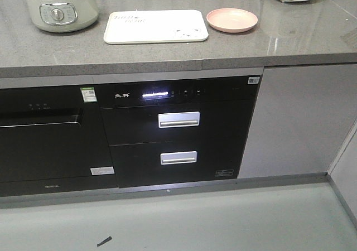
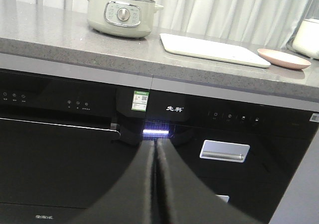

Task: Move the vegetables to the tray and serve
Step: 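Continue driving closer to the counter, approaching the pot and tray, then drive up to the counter edge facing the tray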

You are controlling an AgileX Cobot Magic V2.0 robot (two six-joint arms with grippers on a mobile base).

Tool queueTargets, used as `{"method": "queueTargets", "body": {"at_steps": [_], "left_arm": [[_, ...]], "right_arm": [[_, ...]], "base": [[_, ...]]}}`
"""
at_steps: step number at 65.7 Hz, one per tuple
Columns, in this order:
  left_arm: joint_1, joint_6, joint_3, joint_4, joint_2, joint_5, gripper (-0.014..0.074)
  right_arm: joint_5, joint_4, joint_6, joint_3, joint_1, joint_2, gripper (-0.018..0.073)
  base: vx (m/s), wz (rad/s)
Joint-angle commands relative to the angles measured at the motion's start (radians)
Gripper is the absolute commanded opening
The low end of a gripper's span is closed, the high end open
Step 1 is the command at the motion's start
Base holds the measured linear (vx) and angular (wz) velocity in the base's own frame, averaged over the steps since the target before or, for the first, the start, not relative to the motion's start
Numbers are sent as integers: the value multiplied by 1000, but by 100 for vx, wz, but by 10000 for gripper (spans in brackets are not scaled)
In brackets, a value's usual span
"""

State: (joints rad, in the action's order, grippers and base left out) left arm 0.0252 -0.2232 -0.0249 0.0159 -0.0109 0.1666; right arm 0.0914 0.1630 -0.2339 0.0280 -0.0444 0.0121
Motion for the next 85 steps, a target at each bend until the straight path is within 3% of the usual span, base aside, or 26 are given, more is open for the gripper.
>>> {"method": "queueTargets", "body": {"at_steps": [1, 85], "left_arm": [[4, -7, -27, 1, -2, -72, -6], [4, -7, -27, 1, -2, -72, -6]], "right_arm": [[-77, 13, 3, 16, -5, 7, -2], [-78, 13, 3, 16, -5, 7, -2]], "base": [[9, 2], [10, 3]]}}
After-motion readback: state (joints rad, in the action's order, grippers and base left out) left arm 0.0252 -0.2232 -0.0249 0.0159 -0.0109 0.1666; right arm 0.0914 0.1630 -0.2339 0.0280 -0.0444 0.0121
